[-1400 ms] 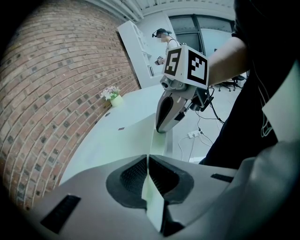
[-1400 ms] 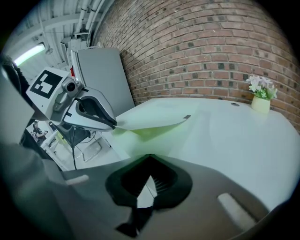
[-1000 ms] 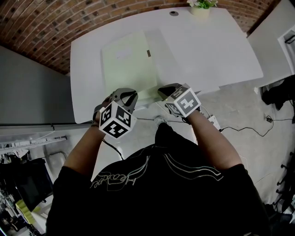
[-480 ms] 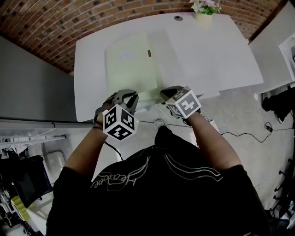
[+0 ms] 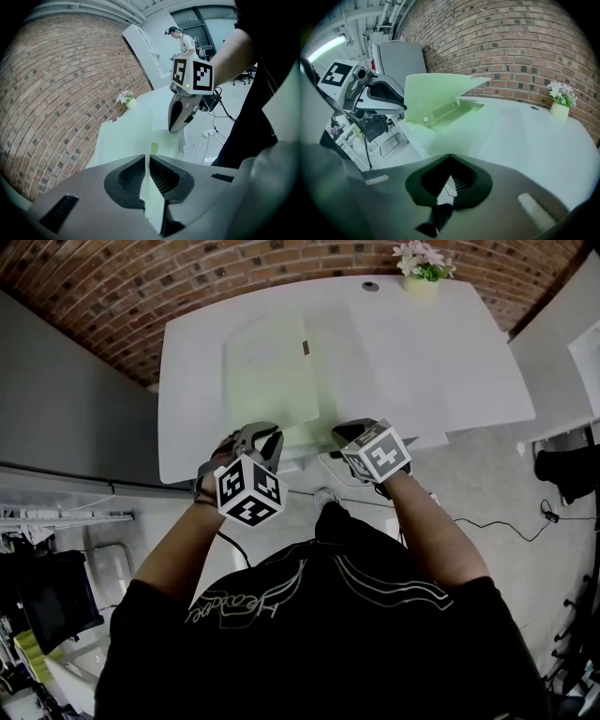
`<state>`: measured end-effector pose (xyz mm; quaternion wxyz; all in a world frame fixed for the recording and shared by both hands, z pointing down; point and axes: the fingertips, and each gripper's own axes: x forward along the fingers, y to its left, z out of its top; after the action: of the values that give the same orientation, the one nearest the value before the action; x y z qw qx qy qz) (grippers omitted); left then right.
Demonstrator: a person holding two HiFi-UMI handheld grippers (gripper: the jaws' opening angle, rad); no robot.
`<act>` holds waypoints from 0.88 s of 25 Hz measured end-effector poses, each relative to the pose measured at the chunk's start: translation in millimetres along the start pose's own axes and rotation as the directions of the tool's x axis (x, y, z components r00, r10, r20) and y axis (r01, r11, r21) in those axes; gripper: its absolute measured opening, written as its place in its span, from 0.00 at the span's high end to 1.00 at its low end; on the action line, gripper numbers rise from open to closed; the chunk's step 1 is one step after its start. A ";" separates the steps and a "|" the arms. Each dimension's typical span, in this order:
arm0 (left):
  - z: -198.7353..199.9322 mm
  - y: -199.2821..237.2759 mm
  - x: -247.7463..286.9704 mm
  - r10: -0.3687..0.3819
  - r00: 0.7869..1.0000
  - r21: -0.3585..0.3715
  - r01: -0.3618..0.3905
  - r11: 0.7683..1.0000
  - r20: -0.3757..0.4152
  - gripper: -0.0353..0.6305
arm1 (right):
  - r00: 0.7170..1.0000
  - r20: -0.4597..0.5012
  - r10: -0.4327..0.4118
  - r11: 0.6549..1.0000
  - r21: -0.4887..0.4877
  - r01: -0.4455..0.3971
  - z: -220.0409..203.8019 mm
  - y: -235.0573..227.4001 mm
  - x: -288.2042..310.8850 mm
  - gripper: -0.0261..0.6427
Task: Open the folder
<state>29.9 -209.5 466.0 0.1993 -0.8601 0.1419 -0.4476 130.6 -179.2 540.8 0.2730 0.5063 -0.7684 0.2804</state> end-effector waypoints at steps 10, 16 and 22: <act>-4.4 7.3 -17.3 0.064 0.998 -0.075 -0.063 0.995 0.009 0.91 | 1.000 -0.002 -0.022 1.000 -0.003 0.022 -6.4 -3.1 -5.0 0.96; -8.9 14.6 -31.2 0.089 0.996 -0.168 -0.083 0.982 0.027 0.91 | 1.000 0.000 -0.032 1.000 0.000 0.032 -9.5 -5.8 -9.2 0.96; -16.6 20.3 -43.1 0.130 0.991 -0.209 -0.121 0.970 0.027 0.91 | 0.998 -0.012 -0.057 0.998 -0.025 0.057 -14.4 -9.1 -12.7 0.96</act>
<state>-9.3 -212.8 434.4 0.1393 -0.8743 0.2377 -0.3995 145.3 -164.1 543.3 0.2920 0.5229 -0.7553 0.2662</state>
